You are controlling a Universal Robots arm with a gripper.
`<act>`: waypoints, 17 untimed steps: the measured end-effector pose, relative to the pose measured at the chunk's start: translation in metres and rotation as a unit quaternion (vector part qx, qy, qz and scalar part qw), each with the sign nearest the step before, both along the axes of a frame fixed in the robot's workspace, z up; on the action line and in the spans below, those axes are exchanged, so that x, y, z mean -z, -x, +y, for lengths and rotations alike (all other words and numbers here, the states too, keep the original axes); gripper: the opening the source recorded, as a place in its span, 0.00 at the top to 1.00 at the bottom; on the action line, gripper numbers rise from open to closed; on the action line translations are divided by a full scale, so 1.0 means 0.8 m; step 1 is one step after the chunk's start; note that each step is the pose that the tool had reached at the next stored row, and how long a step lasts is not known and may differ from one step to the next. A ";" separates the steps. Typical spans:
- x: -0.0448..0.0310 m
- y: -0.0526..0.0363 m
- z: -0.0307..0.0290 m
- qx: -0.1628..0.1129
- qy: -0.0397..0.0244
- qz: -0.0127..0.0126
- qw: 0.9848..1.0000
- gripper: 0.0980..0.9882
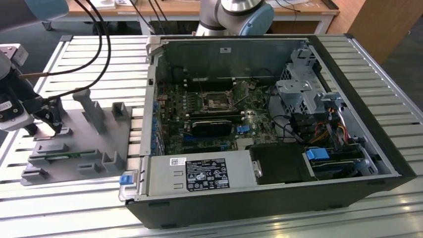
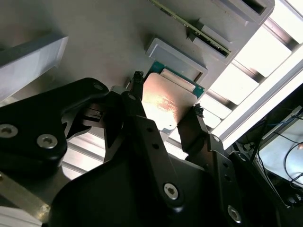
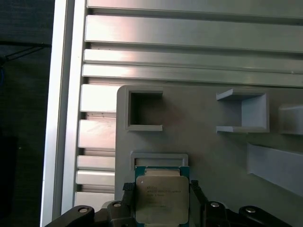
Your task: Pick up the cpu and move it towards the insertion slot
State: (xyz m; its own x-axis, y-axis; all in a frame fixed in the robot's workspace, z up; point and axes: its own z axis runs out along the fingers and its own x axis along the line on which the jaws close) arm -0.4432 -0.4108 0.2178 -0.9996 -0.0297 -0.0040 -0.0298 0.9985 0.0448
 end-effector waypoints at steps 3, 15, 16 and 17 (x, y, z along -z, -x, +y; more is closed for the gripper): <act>-0.0004 0.000 0.0002 0.000 0.000 0.000 1.000 0.50; -0.0044 0.000 0.0008 0.000 0.000 0.000 1.000 0.50; -0.0051 0.000 0.0008 0.000 0.000 0.000 1.000 0.50; -0.0057 0.000 0.0008 0.000 0.000 0.000 1.000 0.50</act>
